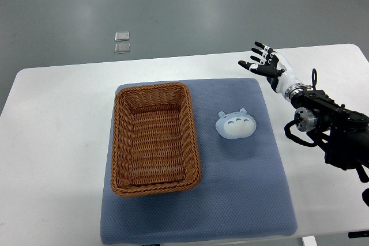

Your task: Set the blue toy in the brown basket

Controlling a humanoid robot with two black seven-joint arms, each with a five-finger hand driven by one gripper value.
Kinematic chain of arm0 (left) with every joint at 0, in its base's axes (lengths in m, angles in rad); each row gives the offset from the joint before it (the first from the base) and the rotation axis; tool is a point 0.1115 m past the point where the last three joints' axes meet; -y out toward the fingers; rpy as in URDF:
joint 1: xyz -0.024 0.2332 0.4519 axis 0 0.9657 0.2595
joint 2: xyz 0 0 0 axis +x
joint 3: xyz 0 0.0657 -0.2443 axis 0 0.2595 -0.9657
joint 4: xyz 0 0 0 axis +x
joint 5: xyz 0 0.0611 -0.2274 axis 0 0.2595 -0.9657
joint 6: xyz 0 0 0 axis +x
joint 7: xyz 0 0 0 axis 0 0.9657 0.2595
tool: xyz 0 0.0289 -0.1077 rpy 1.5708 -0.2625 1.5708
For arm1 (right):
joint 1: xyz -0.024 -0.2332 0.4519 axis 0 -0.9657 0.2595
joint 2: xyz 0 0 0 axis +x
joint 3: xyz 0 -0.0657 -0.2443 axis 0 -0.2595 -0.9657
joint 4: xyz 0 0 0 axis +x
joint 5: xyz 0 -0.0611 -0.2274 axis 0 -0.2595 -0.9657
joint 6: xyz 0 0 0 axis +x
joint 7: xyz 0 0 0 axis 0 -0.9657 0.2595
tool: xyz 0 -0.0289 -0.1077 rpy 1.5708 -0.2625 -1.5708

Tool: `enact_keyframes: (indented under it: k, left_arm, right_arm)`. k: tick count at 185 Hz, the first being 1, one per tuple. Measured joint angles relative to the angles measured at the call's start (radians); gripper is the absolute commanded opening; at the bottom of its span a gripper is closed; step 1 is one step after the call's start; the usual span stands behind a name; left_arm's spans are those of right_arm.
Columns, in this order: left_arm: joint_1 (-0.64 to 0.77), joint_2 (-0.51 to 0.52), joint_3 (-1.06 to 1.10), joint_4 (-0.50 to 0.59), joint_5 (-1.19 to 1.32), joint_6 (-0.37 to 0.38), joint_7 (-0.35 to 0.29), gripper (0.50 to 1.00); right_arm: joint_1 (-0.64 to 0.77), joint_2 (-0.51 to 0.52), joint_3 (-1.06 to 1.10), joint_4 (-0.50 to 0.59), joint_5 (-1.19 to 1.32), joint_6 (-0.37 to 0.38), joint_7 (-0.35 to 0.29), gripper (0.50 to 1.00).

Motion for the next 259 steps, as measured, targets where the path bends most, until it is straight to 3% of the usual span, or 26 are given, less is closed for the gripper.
enact_keyframes:
  k: [259]
  left_arm:
    - [0.000, 0.000, 0.005, -0.001, 0.000, 0.000, 0.000, 1.000]
  right_arm:
    - [0.003, 0.001, 0.000, 0.000, 0.000, 0.000, -0.001, 0.911]
